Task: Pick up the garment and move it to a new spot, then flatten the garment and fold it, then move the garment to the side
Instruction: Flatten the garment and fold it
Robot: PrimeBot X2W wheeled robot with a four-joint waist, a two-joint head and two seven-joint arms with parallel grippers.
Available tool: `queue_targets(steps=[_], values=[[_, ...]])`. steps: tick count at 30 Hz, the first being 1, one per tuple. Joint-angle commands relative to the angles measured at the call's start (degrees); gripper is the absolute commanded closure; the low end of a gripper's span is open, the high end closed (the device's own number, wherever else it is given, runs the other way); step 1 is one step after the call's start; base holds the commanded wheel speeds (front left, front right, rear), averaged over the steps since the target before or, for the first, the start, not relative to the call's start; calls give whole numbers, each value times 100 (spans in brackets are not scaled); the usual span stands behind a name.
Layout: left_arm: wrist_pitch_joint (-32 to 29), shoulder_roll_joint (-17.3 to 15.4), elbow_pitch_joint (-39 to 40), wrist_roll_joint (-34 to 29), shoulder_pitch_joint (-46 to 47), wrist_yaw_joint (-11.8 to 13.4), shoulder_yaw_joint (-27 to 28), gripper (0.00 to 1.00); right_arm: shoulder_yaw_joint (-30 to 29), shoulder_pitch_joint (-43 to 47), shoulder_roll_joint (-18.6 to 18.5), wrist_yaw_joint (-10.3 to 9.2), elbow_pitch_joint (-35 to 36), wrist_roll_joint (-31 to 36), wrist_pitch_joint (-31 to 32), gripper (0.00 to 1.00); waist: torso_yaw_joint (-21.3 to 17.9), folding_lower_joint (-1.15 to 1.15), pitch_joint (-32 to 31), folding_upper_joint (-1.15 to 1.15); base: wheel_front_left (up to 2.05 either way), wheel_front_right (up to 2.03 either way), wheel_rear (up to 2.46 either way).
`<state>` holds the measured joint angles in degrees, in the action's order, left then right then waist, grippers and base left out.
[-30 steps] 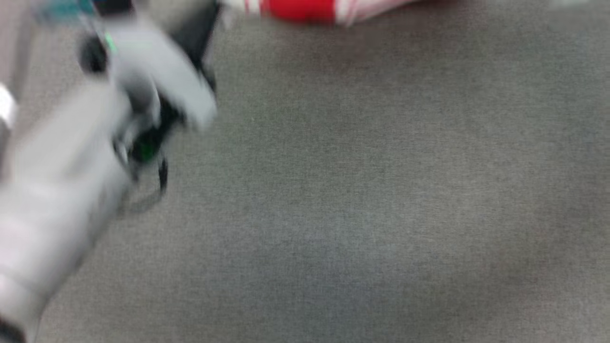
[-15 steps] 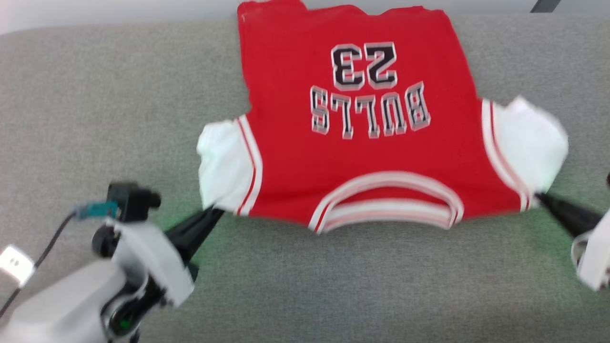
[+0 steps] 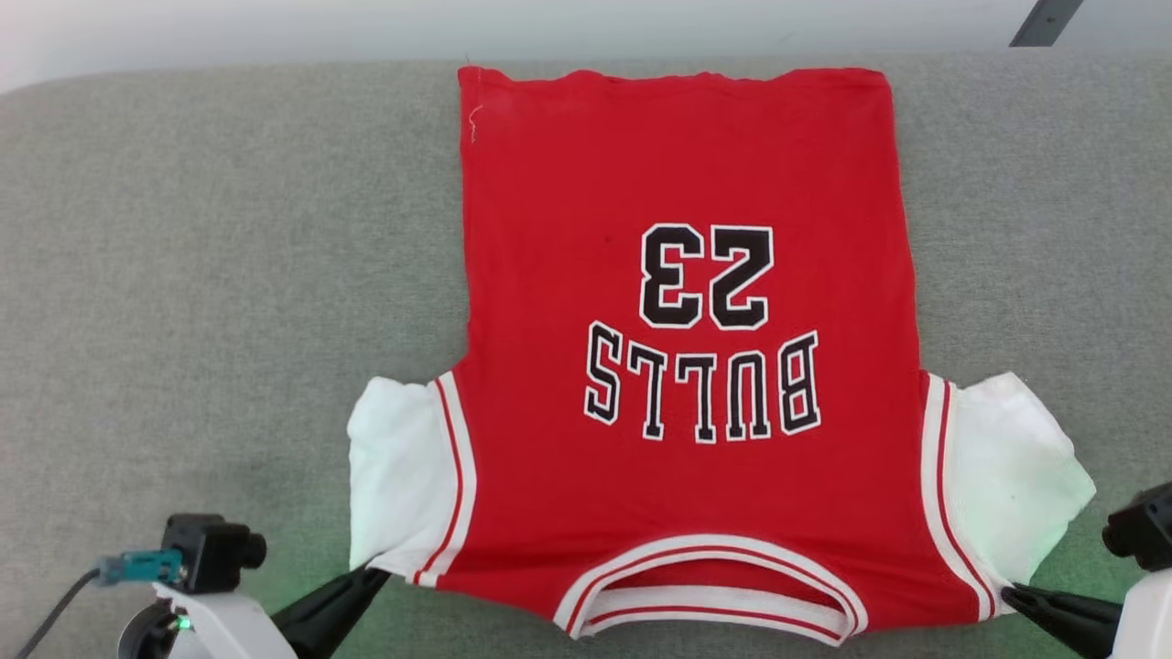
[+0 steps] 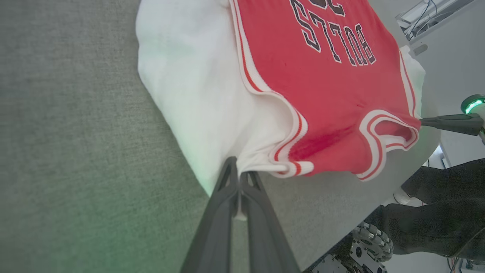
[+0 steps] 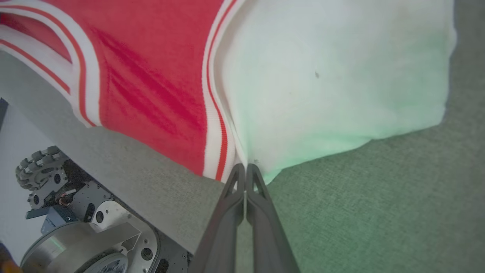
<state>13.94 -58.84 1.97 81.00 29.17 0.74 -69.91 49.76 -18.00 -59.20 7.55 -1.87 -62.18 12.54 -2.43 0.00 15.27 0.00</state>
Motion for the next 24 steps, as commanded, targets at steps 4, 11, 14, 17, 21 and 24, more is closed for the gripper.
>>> queue_targets(steps=[4, 11, 14, 17, 21, 24], values=[[69, -17, 275, -67, -196, 291, 58, 100, -735, 482, 109, -12, 158, 341, 226, 100, 75, 0, -14, 0, 0, 0, 0], [-71, 498, -209, -324, -134, 519, -73, 100, -1791, 863, 869, -12, 92, 1513, 952, 100, 114, 0, -23, 0, 0, 0, 0], [-113, 775, -587, -433, -123, 480, -123, 100, -2033, 981, 1232, -12, 76, 1898, 1231, 100, 120, 0, 36, 0, 0, 0, 0], [-92, 1036, -884, -435, -114, 389, -135, 100, -2264, 1073, 1528, -12, 165, 2198, 1323, 100, 135, 0, 105, 0, 0, 0, 0], [-23, 1264, -1110, -453, -101, 301, -35, 100, -2607, 1195, 1593, -12, 578, 2298, 1469, 0, 159, 0, 203, 0, 0, 0, 0], [23, 1385, -1177, -545, -87, 277, 36, 100, -3090, 1302, 1422, -11, 1116, 2341, 1726, 0, 209, 0, 272, 0, 0, 0, 0]])
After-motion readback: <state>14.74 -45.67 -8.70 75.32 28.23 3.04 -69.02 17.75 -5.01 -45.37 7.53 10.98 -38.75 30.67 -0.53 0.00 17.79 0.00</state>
